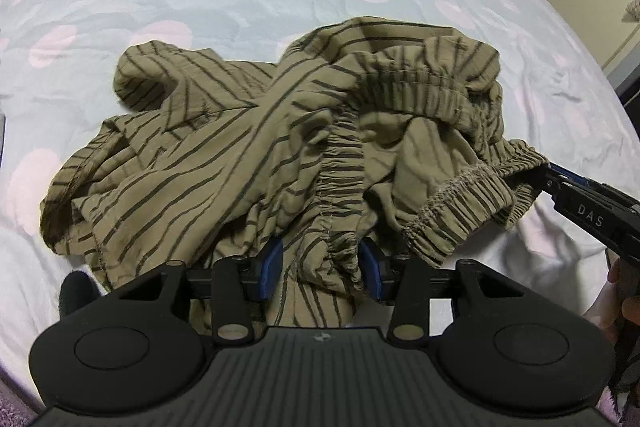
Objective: Fold clothes
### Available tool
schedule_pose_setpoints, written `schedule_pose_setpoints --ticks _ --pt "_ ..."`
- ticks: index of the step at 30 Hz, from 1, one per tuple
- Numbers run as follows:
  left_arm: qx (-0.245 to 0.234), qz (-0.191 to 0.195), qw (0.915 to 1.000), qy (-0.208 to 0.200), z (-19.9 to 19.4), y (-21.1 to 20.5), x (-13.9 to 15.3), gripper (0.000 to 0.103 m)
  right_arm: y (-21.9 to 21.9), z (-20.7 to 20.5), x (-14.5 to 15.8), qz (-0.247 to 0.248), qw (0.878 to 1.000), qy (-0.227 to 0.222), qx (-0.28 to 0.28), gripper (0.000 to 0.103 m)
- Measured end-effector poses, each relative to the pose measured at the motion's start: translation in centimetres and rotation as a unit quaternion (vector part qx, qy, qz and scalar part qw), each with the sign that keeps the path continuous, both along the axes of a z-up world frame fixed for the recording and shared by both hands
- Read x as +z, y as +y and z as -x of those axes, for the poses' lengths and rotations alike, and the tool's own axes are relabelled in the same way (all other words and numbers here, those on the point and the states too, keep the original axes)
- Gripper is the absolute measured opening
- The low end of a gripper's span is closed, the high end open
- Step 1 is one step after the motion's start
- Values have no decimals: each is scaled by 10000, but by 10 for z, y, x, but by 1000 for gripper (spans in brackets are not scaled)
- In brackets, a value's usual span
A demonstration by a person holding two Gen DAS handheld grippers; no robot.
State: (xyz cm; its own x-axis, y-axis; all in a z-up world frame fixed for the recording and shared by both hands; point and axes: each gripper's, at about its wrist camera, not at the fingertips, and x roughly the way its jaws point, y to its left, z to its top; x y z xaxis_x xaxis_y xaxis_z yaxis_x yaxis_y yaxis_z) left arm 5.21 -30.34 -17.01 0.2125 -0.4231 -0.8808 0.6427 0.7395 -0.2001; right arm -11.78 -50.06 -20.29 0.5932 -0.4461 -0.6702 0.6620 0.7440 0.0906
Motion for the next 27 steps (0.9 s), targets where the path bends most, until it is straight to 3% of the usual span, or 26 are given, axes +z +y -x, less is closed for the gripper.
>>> schedule_pose_setpoints --ticks 5,12,16,23,27 --pt "159 309 9994 2 -4 10 1 30 1 1 -1 24 10000 -33 17 33" --pt "-5 885 9950 -469 14 28 18 29 2 1 0 21 10000 -72 32 33" --pt "72 805 9952 -559 8 20 18 29 2 2 1 33 9999 -100 55 33" --pt "315 275 9960 -786 8 12 10 26 3 2 1 29 9999 -107 35 28" --pt "502 333 9956 -720 3 21 11 26 2 2 0 19 10000 -71 18 27"
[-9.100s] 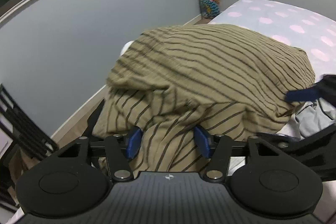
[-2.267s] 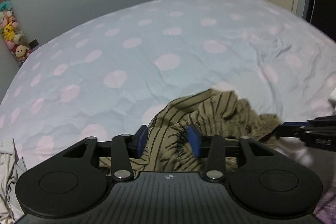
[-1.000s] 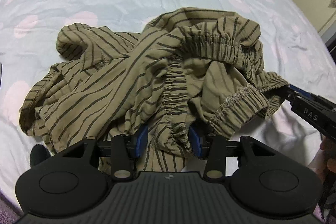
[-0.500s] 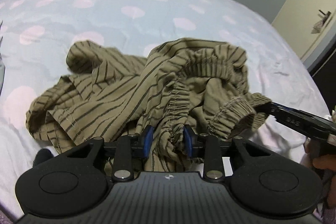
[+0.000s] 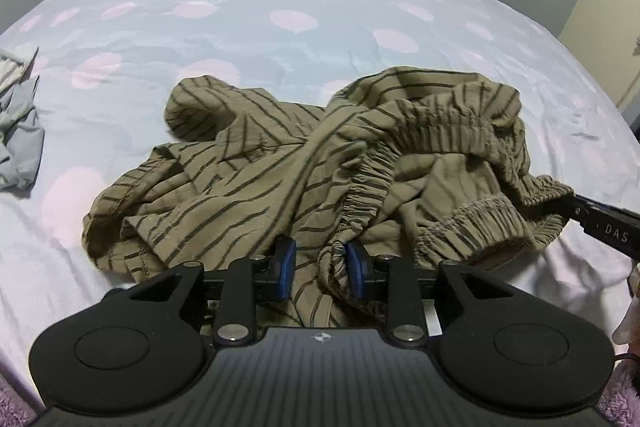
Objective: Fold clothes
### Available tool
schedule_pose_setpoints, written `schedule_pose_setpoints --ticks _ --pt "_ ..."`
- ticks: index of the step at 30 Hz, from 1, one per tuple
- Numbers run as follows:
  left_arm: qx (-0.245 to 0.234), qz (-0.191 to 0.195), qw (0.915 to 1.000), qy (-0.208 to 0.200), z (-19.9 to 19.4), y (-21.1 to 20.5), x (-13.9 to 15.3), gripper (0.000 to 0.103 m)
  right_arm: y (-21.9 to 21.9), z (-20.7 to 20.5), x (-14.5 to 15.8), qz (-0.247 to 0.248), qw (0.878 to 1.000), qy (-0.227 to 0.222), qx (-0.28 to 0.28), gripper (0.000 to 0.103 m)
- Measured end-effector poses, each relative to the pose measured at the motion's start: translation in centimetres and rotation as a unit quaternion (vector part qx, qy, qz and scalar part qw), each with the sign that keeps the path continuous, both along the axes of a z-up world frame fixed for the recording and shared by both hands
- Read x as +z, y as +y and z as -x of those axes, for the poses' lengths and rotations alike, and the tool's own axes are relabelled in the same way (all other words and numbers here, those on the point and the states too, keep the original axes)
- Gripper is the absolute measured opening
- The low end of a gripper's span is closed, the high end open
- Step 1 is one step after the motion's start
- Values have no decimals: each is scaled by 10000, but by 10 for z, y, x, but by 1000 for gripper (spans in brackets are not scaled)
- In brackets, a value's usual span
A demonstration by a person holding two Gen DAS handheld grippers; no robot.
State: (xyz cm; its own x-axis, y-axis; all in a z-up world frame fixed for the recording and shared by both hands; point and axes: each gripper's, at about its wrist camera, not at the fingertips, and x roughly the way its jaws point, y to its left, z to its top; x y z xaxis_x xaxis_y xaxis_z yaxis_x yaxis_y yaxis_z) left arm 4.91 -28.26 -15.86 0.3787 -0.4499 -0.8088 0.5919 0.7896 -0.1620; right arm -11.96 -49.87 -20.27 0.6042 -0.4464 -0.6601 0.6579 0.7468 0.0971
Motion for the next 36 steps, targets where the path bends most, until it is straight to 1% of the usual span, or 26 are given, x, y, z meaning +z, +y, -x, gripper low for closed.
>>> schedule_pose_setpoints --ticks 2,4,9,11,13,14,15,16,17,20,22,23,24,25,26,27,30,33,36 --pt "230 307 9991 176 -7 11 4 26 0 0 0 1 10000 6 -8 27" --pt "358 418 9981 272 -12 16 6 26 1 -1 1 25 10000 7 -13 27" --pt "56 169 9997 141 -6 4 2 26 3 -3 0 117 9999 -25 67 28" --pt "20 69 10000 61 -3 -1 -1 25 2 -5 -3 155 9998 19 100 28" --pt "53 34 10000 36 -4 -1 -2 15 2 -6 -3 205 9998 32 68 28" --pt "83 64 9999 39 -5 2 0 13 2 -5 -2 250 9997 27 43 28" --pt "114 93 9999 41 -6 5 2 9 3 -4 -1 320 9995 21 11 29" --pt "141 124 9998 33 -7 8 5 8 5 -3 1 396 9992 12 -11 33" --pt "158 160 9997 -13 -8 11 9 7 7 -2 2 481 9988 -1 -15 35" --pt "214 275 9993 -149 -8 23 24 5 18 -2 9 827 9965 -35 84 35" --pt "219 339 9989 -233 -7 29 33 5 31 -4 14 1211 9921 -49 316 35" --pt "218 370 9987 -277 -6 32 38 5 39 -6 16 1417 9889 -33 447 34" --pt "220 403 9984 -323 -5 35 42 4 46 -8 16 1604 9854 28 566 29" --pt "232 441 9981 -373 -4 38 47 4 52 -9 17 1747 9824 84 659 11" --pt "243 485 9976 -430 -2 41 53 4 57 -10 18 1860 9799 106 715 8" --pt "253 531 9971 -490 -1 45 58 4 62 -9 20 1987 9772 116 736 8" --pt "262 699 9946 -715 3 60 78 4 73 0 31 2348 9707 19 512 9" --pt "199 880 9916 -928 7 71 99 4 82 11 47 2358 9711 -161 317 9" --pt "118 1091 9866 -1209 11 79 125 4 92 21 72 2330 9718 -353 119 8"
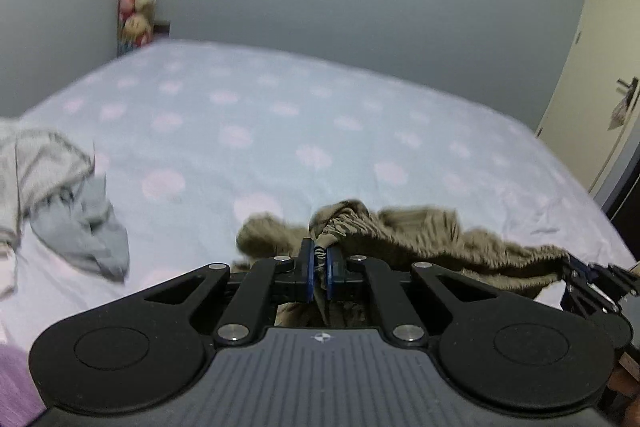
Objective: Fold clothes
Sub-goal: 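Lift the pants by the waistband with both grippers and shake them out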
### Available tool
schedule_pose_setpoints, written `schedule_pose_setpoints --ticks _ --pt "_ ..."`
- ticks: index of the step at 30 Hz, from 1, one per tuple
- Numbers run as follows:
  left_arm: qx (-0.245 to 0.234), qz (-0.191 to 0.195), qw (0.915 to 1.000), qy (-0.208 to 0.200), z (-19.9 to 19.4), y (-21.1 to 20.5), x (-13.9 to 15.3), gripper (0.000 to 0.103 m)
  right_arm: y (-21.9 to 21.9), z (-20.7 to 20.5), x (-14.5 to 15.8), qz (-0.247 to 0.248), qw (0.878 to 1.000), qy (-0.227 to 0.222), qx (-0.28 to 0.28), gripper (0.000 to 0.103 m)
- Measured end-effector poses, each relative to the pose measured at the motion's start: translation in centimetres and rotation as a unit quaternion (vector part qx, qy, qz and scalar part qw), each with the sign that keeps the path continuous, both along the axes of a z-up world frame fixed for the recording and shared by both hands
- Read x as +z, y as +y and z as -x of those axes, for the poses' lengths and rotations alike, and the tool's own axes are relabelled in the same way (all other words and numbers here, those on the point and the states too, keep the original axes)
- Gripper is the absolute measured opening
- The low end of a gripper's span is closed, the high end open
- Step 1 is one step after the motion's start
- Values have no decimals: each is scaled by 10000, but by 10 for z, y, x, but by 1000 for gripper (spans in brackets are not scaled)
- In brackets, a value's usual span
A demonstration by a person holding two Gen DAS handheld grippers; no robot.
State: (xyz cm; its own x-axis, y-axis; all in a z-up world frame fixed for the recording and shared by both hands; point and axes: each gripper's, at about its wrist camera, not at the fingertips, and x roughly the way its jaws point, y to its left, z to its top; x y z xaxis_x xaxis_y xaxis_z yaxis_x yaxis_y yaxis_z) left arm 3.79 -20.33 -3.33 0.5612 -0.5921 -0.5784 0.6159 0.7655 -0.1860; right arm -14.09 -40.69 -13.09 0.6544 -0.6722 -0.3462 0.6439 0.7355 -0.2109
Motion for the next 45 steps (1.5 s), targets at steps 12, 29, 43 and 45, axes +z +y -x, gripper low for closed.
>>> schedule_pose_setpoints --ticks 12,29,43,45 --pt "-704 781 9840 -1437 10 22 142 4 39 55 173 297 9873 -1552 141 9" --pt "-856 -290 9757 -1994 -99 -92 195 4 -44 -74 231 3 9972 -748 -43 8" --pt "-937 252 9323 -3484 -68 -112 291 4 -43 -76 337 1512 9763 -1483 -434 9" --pt "-1124 -97 9402 -3214 -66 -116 254 4 -45 -72 306 1191 9843 -1228 -430 9"
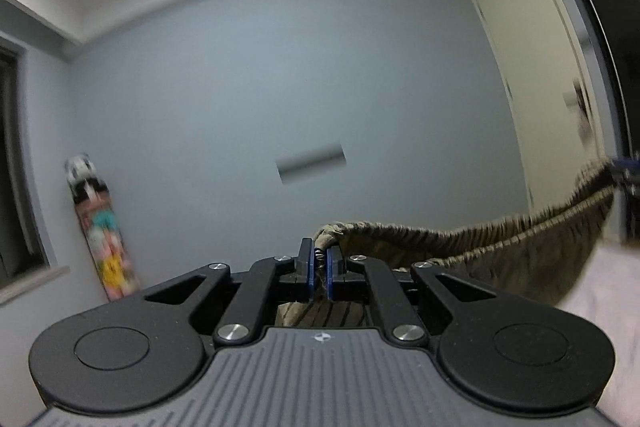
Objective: Fold clothes
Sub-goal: 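Lift the pants by the waistband with both grippers and shake them out, then lay the pants flat on the bed and open both grippers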
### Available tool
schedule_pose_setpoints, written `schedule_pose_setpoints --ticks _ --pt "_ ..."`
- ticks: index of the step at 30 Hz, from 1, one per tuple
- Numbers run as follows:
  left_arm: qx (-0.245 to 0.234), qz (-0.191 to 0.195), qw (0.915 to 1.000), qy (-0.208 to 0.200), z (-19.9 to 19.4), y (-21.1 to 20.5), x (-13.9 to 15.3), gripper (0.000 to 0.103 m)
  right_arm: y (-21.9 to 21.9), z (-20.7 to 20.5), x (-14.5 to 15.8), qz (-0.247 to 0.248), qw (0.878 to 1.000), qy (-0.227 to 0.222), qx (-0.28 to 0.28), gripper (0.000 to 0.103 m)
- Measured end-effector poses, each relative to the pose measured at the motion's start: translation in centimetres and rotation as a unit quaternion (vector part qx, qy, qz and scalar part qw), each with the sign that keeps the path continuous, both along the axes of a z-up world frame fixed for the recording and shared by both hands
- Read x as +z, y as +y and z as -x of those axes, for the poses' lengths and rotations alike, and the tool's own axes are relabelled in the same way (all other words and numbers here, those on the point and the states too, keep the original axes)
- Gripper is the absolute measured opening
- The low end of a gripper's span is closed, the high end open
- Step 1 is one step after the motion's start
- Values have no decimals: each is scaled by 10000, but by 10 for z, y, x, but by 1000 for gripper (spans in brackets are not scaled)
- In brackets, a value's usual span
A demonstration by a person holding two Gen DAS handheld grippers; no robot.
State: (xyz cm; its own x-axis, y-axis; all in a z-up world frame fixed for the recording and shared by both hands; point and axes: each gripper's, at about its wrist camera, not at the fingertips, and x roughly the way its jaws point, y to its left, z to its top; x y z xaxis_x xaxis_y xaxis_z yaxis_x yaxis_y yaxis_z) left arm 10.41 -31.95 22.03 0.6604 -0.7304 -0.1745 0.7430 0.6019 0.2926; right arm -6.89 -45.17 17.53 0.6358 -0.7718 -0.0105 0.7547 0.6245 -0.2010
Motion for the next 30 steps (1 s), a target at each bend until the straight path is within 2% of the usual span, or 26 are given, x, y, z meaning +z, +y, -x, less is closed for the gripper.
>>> schedule_pose_setpoints --ticks 3,6,10,14,17,18,22,25,27,29,30 --pt "-66 -534 9974 478 -1 -6 -69 4 -6 13 -62 -574 9972 487 39 9" --pt "-158 -973 9897 1039 1 -7 -146 4 -14 17 -131 -1279 9876 908 39 8" --pt "-248 -1451 9730 1779 2 -3 -240 4 -12 26 -219 -2031 9696 1362 -10 8" --pt "-372 -1813 9528 2408 -1 12 -301 4 -6 33 -278 -2628 9499 1688 -75 8" --pt "-393 -1975 9375 2837 2 21 -335 4 -3 45 -309 -2999 9341 1935 -86 8" --pt "-392 -2051 9329 2935 1 22 -344 4 -2 37 -315 -3126 9279 2031 -51 8" --pt "-470 -2326 9130 3317 -2 27 -369 4 2 34 -350 -3668 8991 2389 63 8" --pt "-368 -2372 8987 3671 -2 30 -385 10 -6 41 -367 -4148 8775 2404 108 8" --pt "-348 -2341 8870 3965 -5 32 -394 12 -11 45 -377 -4310 8715 2338 85 9" --pt "-333 -2348 8810 4093 -3 36 -396 16 -12 48 -377 -4391 8695 2258 124 16" --pt "-327 -2351 8786 4145 -2 39 -396 23 -11 50 -376 -4430 8674 2262 148 22"
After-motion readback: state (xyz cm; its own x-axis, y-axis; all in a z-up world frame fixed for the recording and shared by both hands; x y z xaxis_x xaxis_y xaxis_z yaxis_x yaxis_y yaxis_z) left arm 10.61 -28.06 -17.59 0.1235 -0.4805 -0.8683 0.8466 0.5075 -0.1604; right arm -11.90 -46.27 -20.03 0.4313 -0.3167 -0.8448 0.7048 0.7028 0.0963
